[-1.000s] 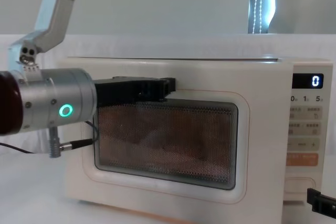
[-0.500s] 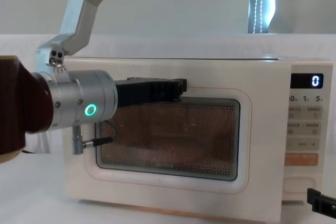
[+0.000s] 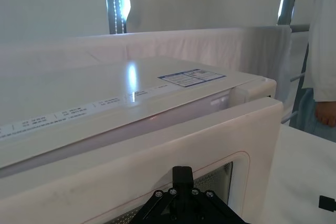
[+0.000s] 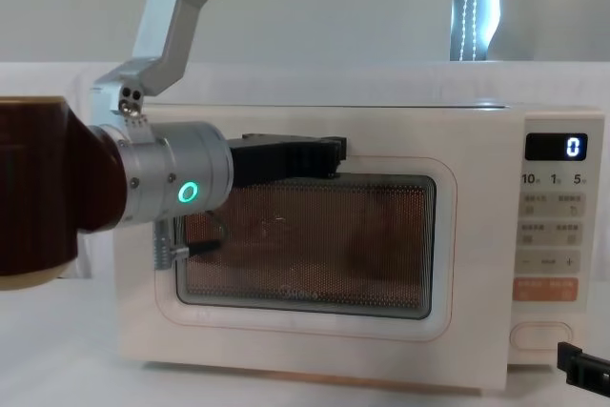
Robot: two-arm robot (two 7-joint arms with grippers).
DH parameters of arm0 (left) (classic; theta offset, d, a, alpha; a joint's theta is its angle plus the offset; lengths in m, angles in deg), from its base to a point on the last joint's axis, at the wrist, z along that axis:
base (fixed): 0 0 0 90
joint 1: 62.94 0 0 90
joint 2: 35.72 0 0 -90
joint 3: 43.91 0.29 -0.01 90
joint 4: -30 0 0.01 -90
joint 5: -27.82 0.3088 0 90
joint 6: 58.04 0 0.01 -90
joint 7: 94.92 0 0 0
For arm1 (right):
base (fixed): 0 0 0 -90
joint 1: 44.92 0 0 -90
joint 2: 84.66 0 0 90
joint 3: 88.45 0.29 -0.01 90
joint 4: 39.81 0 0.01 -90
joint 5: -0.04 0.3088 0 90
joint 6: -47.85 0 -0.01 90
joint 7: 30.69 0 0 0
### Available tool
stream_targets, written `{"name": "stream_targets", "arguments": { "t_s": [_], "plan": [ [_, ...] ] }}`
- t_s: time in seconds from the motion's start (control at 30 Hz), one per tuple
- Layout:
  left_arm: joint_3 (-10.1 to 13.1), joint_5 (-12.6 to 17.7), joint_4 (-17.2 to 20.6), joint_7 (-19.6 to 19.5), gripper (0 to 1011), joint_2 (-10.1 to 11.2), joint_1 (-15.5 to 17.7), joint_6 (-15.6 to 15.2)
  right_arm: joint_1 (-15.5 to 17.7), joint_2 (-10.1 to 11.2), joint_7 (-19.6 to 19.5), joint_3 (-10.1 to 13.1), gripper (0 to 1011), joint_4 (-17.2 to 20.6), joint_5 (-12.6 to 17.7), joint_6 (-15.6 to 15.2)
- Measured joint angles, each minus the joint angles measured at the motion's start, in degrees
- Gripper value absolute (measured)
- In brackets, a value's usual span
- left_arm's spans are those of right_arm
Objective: Press the button to open the microwave door with one hand; close the microwave door with the other hand.
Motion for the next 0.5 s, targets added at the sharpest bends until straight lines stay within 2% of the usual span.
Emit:
{"name": "stream_targets", "arguments": {
  "t_s": [0.5],
  "plan": [
    [-0.5, 3.3, -2.9, 0.7, 0, -2.9, 2.0, 0.2, 0.0, 0.0, 0.0, 0.0, 1002, 0.0, 0.0, 0.0]
  ]
}}
